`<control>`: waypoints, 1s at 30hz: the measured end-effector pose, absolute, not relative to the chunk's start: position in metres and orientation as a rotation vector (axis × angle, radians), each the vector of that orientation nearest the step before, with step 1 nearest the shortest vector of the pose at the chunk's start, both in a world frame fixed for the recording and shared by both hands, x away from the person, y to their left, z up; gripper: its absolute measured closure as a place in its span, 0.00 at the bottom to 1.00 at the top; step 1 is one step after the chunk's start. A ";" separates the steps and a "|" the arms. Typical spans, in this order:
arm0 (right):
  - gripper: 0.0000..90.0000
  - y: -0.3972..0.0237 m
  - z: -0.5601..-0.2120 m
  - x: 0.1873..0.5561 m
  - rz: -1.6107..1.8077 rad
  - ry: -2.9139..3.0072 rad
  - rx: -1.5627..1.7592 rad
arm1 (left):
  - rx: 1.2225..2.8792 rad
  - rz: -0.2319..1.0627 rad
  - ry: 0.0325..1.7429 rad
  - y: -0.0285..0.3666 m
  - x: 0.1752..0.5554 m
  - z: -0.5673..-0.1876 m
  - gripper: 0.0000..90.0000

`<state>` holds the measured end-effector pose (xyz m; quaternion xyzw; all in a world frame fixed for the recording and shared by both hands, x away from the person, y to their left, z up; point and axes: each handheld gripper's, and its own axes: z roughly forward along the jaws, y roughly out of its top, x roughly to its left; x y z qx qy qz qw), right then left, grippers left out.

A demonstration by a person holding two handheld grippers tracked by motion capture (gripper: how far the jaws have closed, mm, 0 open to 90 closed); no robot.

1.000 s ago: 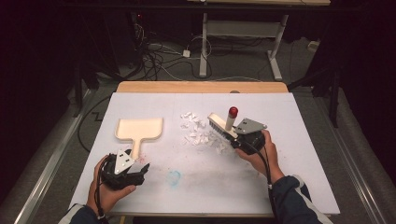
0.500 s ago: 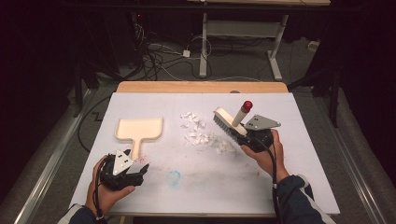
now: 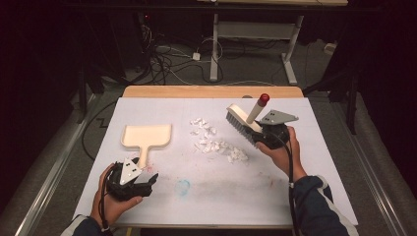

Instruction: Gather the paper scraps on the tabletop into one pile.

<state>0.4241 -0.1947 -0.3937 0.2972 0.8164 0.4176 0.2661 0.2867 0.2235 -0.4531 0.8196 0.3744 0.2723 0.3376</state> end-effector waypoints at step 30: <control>0.75 -0.068 -0.438 0.534 0.865 2.296 0.567 | 2.167 0.628 0.926 0.217 0.295 -0.456 0.21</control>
